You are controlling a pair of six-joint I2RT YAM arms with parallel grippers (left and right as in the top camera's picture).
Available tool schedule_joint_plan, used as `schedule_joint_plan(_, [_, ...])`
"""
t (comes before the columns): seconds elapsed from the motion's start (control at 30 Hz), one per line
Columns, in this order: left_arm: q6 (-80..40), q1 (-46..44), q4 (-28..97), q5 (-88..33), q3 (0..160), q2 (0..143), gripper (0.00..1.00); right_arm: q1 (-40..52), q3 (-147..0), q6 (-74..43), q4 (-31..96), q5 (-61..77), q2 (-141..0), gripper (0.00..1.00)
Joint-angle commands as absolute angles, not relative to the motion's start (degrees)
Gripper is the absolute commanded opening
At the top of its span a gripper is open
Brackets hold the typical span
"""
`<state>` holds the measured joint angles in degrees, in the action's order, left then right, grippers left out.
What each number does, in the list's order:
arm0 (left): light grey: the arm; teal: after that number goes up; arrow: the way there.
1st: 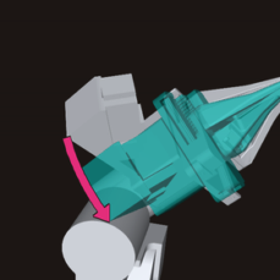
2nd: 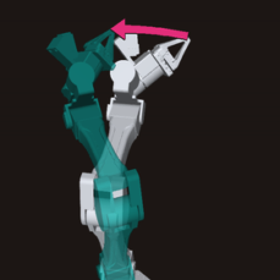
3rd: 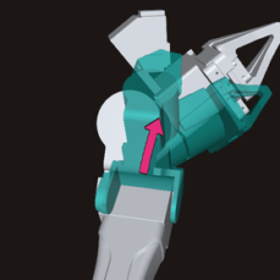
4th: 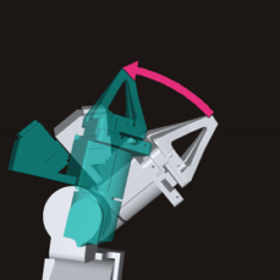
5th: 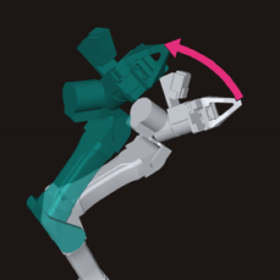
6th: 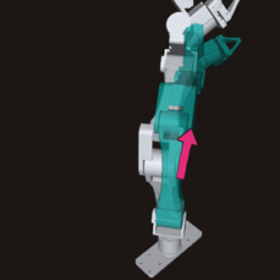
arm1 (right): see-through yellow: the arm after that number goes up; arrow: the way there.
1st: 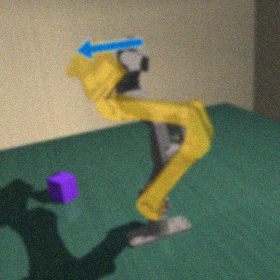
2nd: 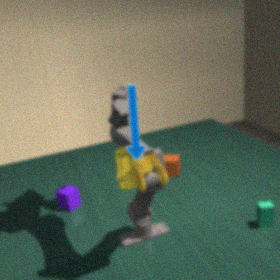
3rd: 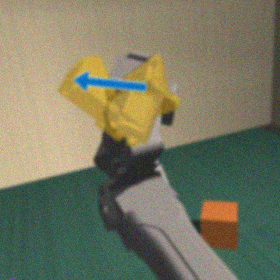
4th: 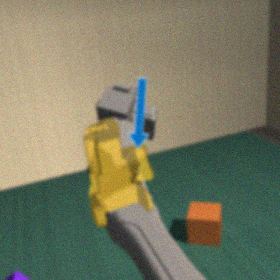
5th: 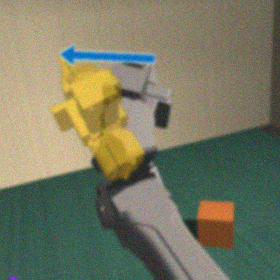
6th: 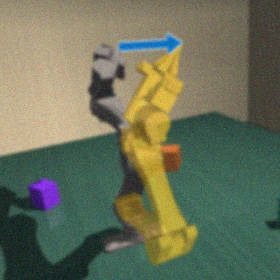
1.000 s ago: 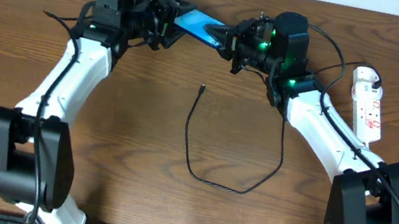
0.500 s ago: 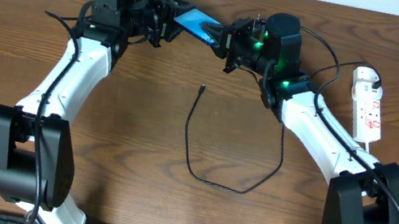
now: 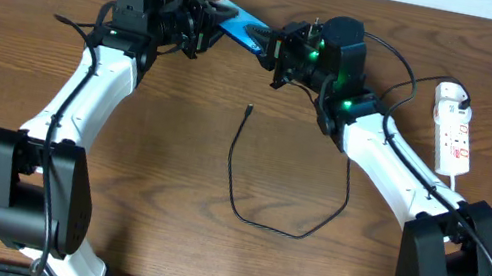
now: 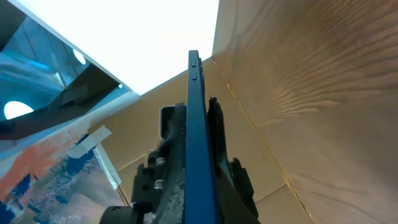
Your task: Plug charger to phone and switch on socket
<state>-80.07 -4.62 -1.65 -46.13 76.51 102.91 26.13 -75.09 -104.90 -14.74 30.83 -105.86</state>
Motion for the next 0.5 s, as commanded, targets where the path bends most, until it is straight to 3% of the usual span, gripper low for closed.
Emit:
schedule_joint_plan(0.0, [-79.8,-4.7,-2.9,-46.7,77.4,102.9,0.09,27.9,-75.7,-104.8,-13.9,30.9,-105.6,0.02])
schedule_joint_plan(0.3, [-79.8,-4.7,-2.9,-45.4,77.4,102.9,0.07,28.8,-75.7,-104.7,-13.9,29.8,-105.6,0.06])
schedule_joint_plan(0.47, [-79.3,-4.7,-2.9,-44.3,77.4,102.9,0.07,28.9,-75.7,-104.7,-13.9,29.4,-105.6,0.27])
